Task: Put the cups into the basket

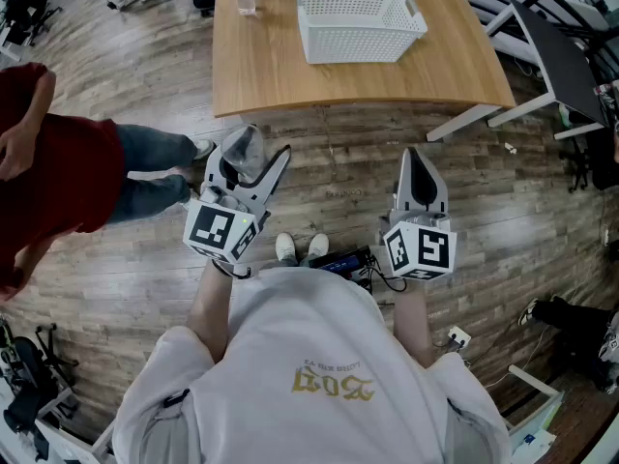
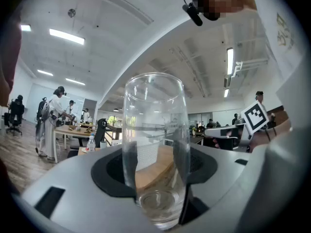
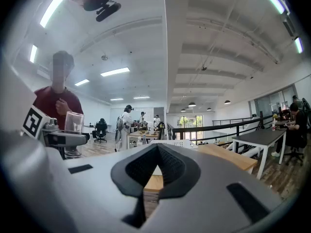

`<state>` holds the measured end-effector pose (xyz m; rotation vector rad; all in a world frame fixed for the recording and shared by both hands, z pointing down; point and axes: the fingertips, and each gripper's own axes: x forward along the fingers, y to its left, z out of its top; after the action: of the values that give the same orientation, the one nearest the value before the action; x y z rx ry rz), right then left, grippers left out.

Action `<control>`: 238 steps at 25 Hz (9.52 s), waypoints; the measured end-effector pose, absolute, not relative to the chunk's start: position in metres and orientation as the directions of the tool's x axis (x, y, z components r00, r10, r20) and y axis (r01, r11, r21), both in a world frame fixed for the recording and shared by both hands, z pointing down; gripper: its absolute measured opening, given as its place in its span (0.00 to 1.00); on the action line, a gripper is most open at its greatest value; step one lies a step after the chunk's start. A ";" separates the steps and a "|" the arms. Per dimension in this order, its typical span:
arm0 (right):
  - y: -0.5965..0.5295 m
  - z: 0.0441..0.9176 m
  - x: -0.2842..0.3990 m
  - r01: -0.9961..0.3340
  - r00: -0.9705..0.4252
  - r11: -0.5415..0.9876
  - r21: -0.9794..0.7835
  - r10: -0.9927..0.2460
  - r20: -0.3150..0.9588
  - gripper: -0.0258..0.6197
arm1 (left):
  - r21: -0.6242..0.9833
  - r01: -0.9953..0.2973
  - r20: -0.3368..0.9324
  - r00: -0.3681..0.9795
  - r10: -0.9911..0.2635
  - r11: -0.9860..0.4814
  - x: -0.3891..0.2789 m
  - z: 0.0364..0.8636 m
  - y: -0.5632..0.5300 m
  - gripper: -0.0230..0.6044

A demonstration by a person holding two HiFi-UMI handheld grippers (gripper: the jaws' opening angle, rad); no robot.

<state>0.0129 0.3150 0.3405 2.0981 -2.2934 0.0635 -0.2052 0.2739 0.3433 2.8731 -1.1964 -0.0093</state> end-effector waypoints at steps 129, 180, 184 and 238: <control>-0.140 0.308 0.125 -0.906 -0.422 0.421 -0.052 -0.907 0.014 0.07 | 0.043 -0.719 0.041 0.695 -0.718 -0.694 -0.003 0.330 -0.162 0.46; -0.226 0.414 0.070 -0.798 -0.603 0.558 -0.231 -0.741 0.295 0.09 | -0.013 -0.582 0.514 0.694 -0.505 -0.813 0.056 0.501 -0.232 0.46; -0.223 0.417 0.061 -0.773 -0.634 0.587 -0.239 -0.712 0.302 0.10 | -0.018 -0.564 0.562 0.677 -0.474 -0.826 0.058 0.512 -0.228 0.46; -0.183 0.455 0.052 -0.662 -0.741 0.557 -0.501 -0.392 0.545 0.08 | -0.492 -0.265 0.661 0.507 -0.553 -0.830 0.074 0.543 -0.208 0.48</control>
<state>0.0520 -0.1829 0.4552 0.8600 -2.4236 1.0054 0.0743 -0.2081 0.5425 3.0022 -0.8462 1.5322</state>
